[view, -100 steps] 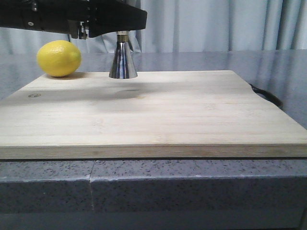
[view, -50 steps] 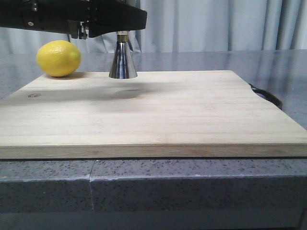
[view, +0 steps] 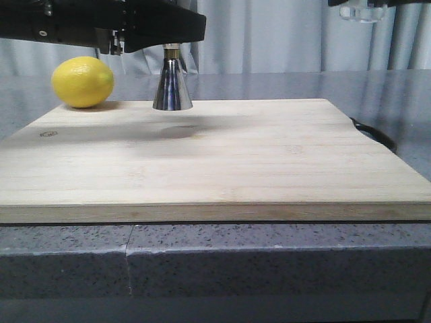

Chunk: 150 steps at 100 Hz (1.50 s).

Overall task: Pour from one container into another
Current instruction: 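Tilt the beaker upright with the right gripper, then set the beaker back on the board and open the right gripper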

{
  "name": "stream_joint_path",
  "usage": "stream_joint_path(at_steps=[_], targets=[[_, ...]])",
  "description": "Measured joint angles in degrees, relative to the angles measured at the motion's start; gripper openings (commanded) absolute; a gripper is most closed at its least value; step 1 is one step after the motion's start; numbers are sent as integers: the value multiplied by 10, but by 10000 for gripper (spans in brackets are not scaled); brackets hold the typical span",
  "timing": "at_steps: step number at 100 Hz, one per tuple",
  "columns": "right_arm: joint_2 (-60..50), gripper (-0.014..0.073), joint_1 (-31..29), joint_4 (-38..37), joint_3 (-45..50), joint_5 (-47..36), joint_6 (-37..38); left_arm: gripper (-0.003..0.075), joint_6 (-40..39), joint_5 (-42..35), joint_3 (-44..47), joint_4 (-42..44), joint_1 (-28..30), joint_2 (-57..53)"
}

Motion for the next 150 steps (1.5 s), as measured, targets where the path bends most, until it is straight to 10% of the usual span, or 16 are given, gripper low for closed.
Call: stream_joint_path(at_steps=[82,150], targets=[[128,323,36,-43,101,-307,58,229,0,0,0,0,0,0],[192,323,39,-127,101,-344,74,229,0,0,0,0,0,0]])
